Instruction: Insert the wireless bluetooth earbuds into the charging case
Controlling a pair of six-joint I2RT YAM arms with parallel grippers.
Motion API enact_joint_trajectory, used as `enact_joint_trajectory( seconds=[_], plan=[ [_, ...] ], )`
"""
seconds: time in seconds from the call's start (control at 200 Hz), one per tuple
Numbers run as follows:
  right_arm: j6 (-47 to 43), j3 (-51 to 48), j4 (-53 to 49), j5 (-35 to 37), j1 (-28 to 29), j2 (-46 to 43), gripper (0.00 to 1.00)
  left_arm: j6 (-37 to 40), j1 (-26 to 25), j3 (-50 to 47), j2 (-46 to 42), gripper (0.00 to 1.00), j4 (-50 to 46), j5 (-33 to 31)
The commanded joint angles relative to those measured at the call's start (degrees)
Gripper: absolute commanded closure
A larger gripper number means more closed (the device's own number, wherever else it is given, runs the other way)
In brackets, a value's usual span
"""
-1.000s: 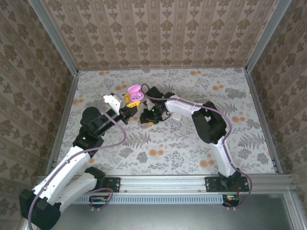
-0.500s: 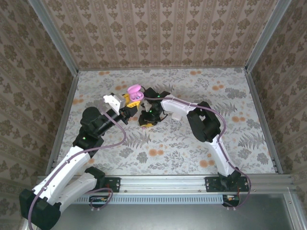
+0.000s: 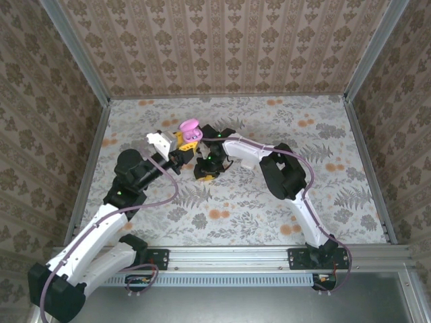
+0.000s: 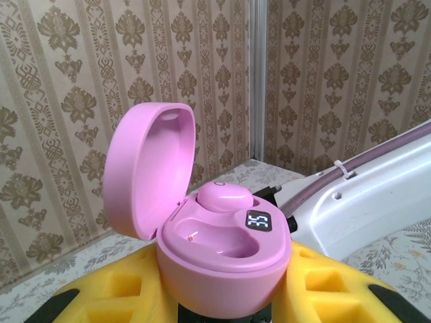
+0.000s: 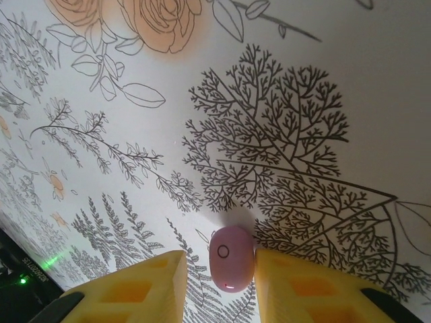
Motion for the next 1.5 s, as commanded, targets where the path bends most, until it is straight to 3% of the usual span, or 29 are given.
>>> enact_joint_trajectory(
  seconds=[0.0, 0.87, 1.495],
  plan=[
    [-1.65, 2.1, -3.31, 0.58, 0.44, 2.22, 0.68, 0.75, 0.33, 0.98, 0.36, 0.66, 0.97, 1.06],
    [-2.51, 4.78, -5.2, 4.09, 0.4, 4.47, 0.71, 0.17, 0.33, 0.85, 0.61, 0.66, 1.49, 1.38],
    [0.37, -9.98, 5.74, 5.23, -2.09, -9.35, 0.75, -0.29, -0.28, 1.57, 3.02, 0.66, 2.55, 1.53]
  ],
)
